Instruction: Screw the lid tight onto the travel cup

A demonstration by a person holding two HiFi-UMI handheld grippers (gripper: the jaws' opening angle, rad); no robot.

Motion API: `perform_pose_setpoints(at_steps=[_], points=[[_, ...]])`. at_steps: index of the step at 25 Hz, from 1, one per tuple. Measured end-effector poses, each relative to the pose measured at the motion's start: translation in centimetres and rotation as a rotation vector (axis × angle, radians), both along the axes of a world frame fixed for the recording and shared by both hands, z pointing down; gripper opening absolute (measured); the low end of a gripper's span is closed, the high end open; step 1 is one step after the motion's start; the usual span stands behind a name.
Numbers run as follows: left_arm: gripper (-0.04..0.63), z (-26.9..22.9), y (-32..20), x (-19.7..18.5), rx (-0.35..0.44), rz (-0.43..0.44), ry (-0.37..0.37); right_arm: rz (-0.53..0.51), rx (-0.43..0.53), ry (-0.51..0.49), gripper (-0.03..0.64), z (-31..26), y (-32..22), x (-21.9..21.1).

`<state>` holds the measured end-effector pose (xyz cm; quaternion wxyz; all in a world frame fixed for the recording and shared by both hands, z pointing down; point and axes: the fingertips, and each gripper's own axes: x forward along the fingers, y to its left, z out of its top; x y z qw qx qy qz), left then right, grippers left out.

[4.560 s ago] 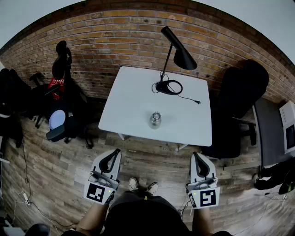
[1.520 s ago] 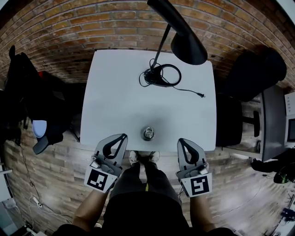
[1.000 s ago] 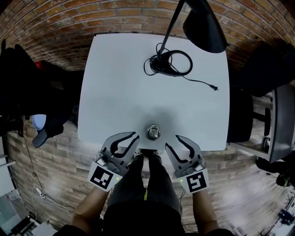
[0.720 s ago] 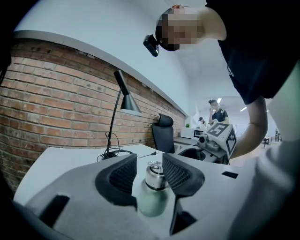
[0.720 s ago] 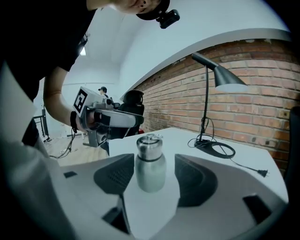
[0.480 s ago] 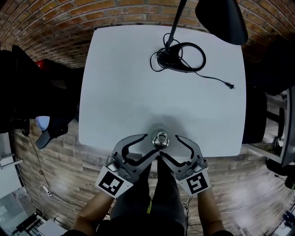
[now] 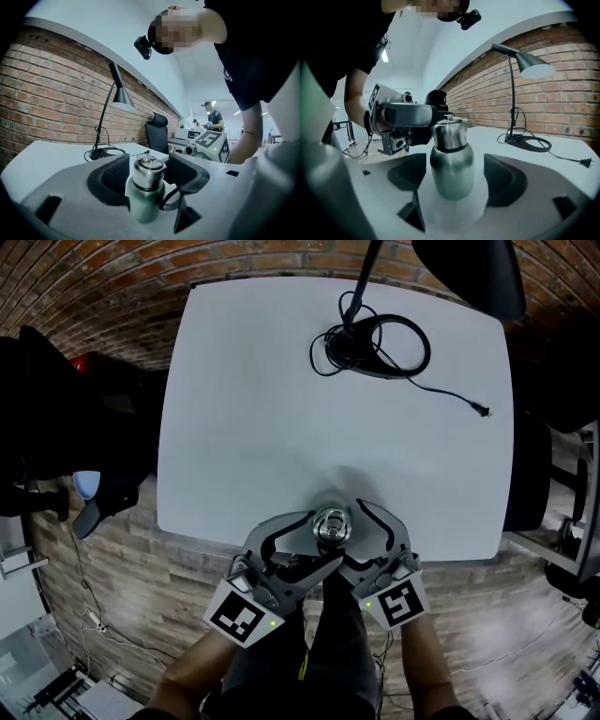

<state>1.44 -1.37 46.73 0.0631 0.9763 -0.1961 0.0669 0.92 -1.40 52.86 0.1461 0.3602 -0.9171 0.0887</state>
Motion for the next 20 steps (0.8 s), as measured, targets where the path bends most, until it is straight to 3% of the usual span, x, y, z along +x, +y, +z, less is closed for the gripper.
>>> perform_pose_setpoints(at_steps=[12, 20], points=[[0.253, 0.8, -0.7, 0.8, 0.029, -0.129, -0.060, 0.020, 0.019, 0.024, 0.348, 1.1, -1.0, -1.8], [0.245, 1.4, -0.6, 1.2, 0.038, -0.143, -0.066, 0.048, 0.022, 0.031, 0.348, 1.4, -1.1, -1.7]])
